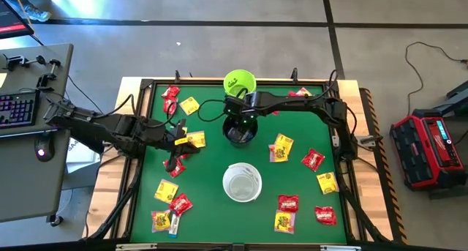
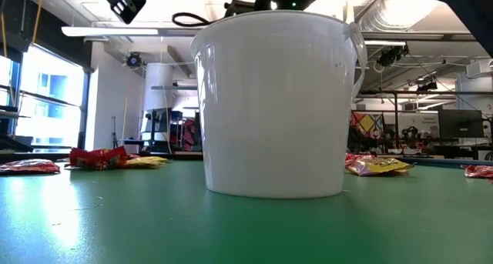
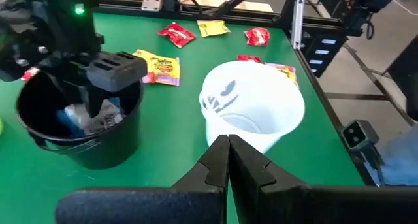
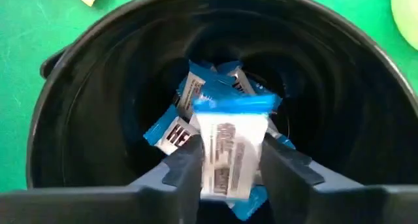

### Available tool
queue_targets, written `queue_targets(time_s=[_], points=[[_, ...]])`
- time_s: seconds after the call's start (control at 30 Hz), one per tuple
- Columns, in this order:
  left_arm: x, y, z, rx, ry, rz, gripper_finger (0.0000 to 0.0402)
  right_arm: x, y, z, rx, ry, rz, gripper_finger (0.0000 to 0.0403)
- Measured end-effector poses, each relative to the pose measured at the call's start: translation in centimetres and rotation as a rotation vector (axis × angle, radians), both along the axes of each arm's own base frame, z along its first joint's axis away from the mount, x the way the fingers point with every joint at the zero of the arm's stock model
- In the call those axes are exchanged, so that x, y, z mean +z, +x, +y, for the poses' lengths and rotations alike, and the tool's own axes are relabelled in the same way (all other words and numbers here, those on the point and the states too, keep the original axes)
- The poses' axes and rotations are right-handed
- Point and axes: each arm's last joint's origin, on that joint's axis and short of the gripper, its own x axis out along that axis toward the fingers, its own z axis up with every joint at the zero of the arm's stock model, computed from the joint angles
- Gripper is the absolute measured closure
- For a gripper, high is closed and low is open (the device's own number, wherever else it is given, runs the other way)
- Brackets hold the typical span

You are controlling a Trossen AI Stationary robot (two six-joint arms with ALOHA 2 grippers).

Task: Sort candy by brand, put in halloween buckets
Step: Put the white chocolate into the black bucket

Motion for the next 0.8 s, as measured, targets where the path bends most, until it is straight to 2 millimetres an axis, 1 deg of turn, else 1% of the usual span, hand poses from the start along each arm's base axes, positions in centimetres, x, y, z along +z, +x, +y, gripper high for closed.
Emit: queue_targets(time_s=[0.07,0.17,0.23,0.3,0.37,0.43,0.53,0.63,0.67,0.8], points=[[0.0,0.0,-0.2,-0.009,0.000,0.000,0.0402,0.3,0.1,0.0,0.003,0.006,-0.008,0.0234],[0.0,-0.1,-0.3,-0.010,-0.008,0.005,0.0402,1.2,0.4,0.0,0.012,0.023,-0.045,0.0206],[-0.1,-0.1,-0.3,-0.004,-0.017,0.012,0.0401,2.1,0.7,0.1,0.035,0.035,-0.077,0.0196],[-0.1,-0.1,-0.3,-0.003,-0.019,0.016,0.0401,3.1,1.0,0.1,0.065,0.038,-0.115,0.0197],[-0.1,-0.1,-0.3,-0.009,-0.007,0.016,0.0401,4.0,1.2,0.2,0.090,0.028,-0.148,0.0212],[-0.1,-0.1,-0.3,-0.018,0.009,0.013,0.0402,4.6,1.4,0.4,0.115,0.015,-0.167,0.0242],[-0.1,-0.1,-0.2,-0.027,0.029,0.012,0.0402,5.1,1.6,0.8,0.171,-0.029,-0.180,0.0307],[-0.1,-0.1,-0.2,-0.039,0.054,0.008,0.0401,5.1,1.8,1.8,0.184,-0.097,-0.164,0.0380],[-0.1,-0.1,-0.2,-0.039,0.055,0.008,0.0401,5.1,1.8,2.2,0.183,-0.116,-0.161,0.0391],[-0.1,-0.1,-0.1,-0.030,0.050,0.007,0.0401,5.5,2.6,3.8,0.167,-0.163,-0.224,0.0389]])
